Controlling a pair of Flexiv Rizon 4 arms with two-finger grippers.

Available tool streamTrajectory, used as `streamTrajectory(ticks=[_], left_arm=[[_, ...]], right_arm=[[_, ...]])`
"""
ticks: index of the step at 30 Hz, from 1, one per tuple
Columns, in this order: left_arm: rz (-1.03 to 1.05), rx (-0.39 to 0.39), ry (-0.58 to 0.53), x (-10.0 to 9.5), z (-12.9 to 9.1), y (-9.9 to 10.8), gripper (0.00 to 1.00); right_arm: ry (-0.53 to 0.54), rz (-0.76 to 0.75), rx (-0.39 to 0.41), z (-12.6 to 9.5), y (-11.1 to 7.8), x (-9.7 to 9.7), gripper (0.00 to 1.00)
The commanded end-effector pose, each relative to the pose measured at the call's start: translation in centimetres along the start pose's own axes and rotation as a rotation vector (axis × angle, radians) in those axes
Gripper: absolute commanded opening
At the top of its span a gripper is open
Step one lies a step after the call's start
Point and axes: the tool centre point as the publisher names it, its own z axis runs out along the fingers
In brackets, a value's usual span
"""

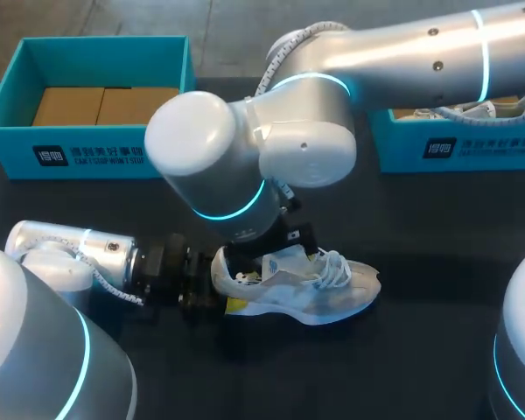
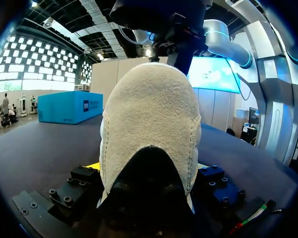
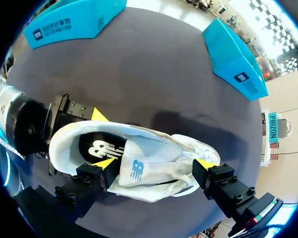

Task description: Take the shoe out of the shoebox, open the shoe tongue, remove and reinsert the insole, then place the shoe into the shoebox

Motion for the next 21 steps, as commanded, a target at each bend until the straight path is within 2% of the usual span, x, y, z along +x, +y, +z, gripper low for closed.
streamTrajectory(ticks=[1,9,21], left_arm=[[0.001,0.0,-0.001,-0.2,0.0,0.3,0.0],[0.001,0.0,-0.001,-0.2,0.0,0.3,0.0],[0.001,0.0,-0.001,-0.2,0.0,0.3,0.0]], right_arm=[[-0.008,0.689,-0.019,0.0,-1.0,-0.1,1.0],[-0.002,0.732,-0.029,0.4,-1.3,-1.6,1.0],[-0.012,0.763,-0.06,-0.8,-1.0,-3.4,1.0]])
